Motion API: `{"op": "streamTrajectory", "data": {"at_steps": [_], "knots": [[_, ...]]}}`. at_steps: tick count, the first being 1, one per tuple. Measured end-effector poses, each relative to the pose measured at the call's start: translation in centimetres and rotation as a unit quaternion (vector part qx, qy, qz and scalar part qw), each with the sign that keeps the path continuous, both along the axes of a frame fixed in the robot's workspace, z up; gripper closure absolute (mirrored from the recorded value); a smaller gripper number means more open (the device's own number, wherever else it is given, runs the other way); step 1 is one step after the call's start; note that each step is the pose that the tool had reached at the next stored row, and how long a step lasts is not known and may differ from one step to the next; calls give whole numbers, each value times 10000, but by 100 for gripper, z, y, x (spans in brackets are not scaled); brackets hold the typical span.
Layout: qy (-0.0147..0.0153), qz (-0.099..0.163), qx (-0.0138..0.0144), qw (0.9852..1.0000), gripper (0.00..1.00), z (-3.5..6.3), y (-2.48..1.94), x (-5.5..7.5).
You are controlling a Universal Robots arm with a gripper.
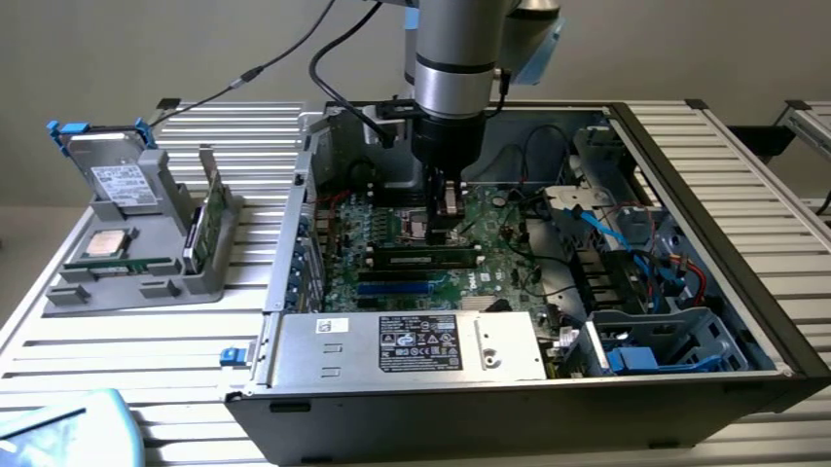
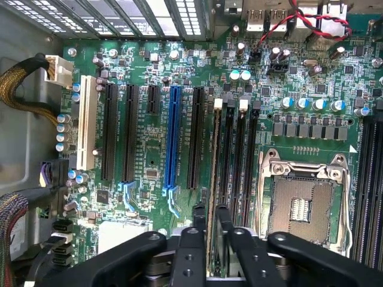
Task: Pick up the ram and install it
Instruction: 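Insert the ram into the slot, then press down the ram until it locks into place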
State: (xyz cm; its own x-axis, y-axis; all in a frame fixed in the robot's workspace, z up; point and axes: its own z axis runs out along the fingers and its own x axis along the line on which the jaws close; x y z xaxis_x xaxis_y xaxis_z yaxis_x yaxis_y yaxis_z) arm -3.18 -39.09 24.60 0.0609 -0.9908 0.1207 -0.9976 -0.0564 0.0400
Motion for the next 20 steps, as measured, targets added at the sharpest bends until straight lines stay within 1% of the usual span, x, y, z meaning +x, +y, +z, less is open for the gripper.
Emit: {"op": "streamTrajectory", "data": {"at_steps": [1,2,17,18,20], "knots": [[0,0,0,10000,87,0,0,0],[0,0,0,10000,90,0,0,0],[0,1,0,10000,90,0,0,4],[6,1,0,10000,90,0,0,23],[46,0,1,10000,90,-1,0,86]]}}
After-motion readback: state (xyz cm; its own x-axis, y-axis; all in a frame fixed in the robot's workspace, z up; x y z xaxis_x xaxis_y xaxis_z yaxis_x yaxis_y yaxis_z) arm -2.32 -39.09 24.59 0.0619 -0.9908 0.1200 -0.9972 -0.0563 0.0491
